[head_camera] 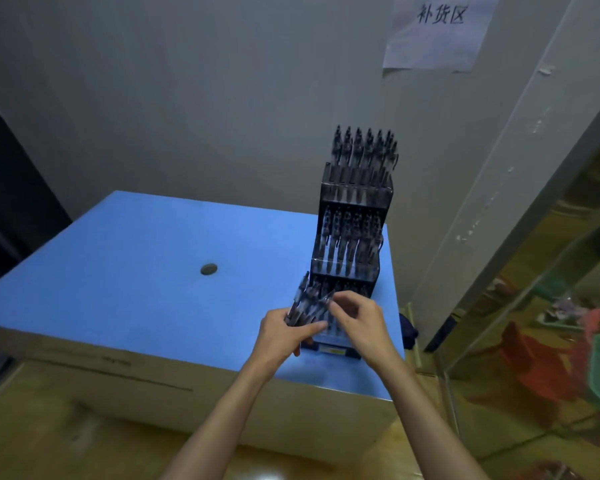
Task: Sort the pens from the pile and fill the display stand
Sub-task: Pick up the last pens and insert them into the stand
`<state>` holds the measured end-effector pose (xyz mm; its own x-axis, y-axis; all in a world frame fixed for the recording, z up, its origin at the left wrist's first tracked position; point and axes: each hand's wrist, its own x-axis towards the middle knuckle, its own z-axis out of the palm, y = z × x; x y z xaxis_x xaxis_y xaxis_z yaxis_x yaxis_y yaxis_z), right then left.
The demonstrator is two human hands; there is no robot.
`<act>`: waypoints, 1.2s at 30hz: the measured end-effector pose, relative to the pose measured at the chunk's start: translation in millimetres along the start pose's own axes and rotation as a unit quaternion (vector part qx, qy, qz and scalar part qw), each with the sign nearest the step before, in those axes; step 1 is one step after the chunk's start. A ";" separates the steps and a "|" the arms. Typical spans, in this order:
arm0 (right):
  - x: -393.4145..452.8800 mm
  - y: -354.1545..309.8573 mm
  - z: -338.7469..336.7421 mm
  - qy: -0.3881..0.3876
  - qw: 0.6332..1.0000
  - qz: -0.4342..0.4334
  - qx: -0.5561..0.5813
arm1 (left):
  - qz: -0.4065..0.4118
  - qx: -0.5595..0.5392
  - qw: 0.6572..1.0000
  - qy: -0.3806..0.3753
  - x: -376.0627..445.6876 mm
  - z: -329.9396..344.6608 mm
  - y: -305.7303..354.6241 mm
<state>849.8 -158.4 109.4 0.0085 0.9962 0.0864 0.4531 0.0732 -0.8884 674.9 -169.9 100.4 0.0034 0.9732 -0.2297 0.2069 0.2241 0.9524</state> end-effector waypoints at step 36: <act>28.2 19.9 39.4 -0.001 0.982 -0.056 -0.180 | 0.012 -0.028 0.998 0.062 21.5 -43.0 -45.3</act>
<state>824.0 -126.9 76.3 -0.0618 0.9829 0.1736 0.7370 0.1622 -0.6561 623.6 -156.9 60.9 -0.1144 0.9764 -0.1833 0.1536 0.1997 0.9677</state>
